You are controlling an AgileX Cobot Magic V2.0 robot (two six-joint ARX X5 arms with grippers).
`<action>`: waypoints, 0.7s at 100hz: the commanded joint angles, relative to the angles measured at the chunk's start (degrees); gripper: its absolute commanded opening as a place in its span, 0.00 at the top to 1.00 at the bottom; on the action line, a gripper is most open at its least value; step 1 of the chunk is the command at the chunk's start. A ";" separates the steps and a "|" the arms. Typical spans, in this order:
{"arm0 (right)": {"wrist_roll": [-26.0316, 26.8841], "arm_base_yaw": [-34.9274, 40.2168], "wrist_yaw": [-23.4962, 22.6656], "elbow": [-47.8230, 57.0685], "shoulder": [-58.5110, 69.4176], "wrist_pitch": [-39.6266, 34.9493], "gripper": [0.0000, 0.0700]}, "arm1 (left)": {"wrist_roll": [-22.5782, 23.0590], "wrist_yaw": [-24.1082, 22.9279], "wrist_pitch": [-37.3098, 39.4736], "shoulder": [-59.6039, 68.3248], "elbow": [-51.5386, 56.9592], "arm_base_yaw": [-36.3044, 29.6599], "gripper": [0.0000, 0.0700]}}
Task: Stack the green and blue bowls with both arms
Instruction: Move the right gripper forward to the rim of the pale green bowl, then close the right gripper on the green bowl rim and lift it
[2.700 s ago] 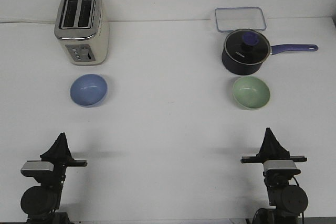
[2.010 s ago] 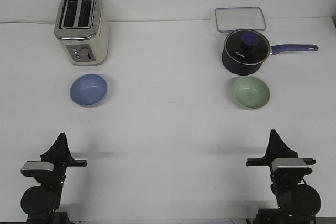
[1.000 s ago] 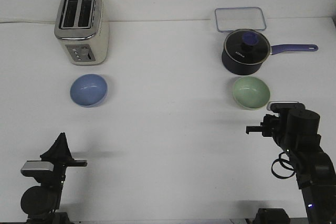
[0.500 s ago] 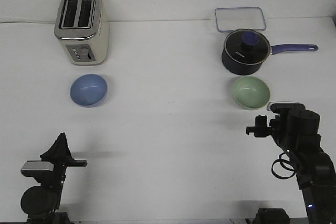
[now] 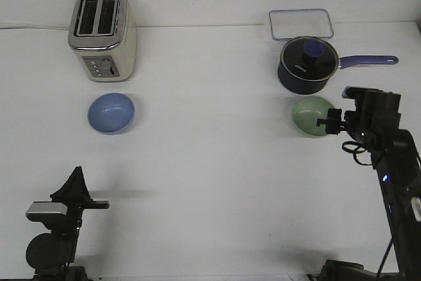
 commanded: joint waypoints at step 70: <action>-3.04 -1.03 -0.09 10.16 26.75 1.84 0.73 | 0.04 0.07 0.70 -0.07 -1.11 0.11 0.98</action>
